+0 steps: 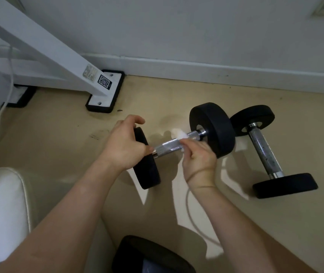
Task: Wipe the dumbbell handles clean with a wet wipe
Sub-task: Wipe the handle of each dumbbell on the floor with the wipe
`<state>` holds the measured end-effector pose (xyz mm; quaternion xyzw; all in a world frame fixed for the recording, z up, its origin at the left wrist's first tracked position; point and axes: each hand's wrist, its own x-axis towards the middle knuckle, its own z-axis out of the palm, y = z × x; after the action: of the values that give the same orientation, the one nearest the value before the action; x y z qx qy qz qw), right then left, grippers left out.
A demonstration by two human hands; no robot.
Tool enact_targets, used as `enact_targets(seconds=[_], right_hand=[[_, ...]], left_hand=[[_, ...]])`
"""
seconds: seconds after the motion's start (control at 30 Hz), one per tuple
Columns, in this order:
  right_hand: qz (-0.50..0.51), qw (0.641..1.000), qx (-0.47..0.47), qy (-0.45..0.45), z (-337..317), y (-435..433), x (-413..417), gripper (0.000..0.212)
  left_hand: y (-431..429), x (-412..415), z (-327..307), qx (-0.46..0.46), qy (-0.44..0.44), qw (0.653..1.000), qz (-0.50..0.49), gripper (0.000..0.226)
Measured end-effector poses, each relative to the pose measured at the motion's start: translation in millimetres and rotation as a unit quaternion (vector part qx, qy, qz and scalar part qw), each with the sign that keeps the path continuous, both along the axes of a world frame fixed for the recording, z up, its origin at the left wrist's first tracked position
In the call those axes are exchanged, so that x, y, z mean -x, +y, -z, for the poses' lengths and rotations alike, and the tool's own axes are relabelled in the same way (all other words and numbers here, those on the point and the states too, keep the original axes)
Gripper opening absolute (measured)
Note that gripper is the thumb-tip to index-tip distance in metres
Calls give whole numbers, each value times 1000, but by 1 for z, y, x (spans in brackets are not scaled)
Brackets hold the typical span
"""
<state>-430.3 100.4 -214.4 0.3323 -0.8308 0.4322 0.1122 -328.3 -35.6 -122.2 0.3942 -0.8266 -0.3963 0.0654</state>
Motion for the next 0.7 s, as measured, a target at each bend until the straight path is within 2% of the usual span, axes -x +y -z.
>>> enact_targets(seconds=[0.1, 0.17, 0.2, 0.27, 0.3, 0.37, 0.43, 0.47, 0.53, 0.6, 0.63, 0.7], right_hand=[[-141, 989, -27, 29, 0, -17, -35, 27], [-144, 989, -31, 32, 0, -23, -11, 26], [-96, 994, -31, 29, 1, -24, 10, 27], [-10, 999, -28, 21, -1, -20, 36, 24], [-9, 999, -26, 19, -2, -20, 35, 23], [-86, 994, -34, 52, 1, -30, 12, 26], [-183, 979, -37, 85, 4, -33, -7, 29], [-191, 976, -44, 92, 4, -33, -1, 31], [-89, 994, -32, 60, 8, -27, 24, 33], [28, 998, 34, -39, 9, -20, 20, 25], [26, 997, 51, -52, 10, -25, 8, 23], [-80, 996, 35, -17, 10, -37, -23, 29]], left_hand=[[-2, 0, 0, 79, -1, 996, -30, 45], [-5, -1, 1, 109, -19, 994, 10, 48], [-6, -2, 2, 110, -49, 991, 48, 63], [-9, -3, 4, 93, -129, 982, 104, 109], [-11, -3, 4, 86, -154, 978, 113, 125], [-13, -3, 6, 95, -174, 973, 120, 136], [-12, -4, 9, 113, -184, 968, 125, 138], [-10, -5, 9, 117, -185, 968, 126, 138], [-8, -5, 9, 118, -176, 970, 123, 136], [-7, -5, 7, 118, -154, 975, 107, 130], [-8, -4, 6, 118, -141, 978, 98, 126], [-9, -3, 5, 107, -117, 984, 83, 120]])
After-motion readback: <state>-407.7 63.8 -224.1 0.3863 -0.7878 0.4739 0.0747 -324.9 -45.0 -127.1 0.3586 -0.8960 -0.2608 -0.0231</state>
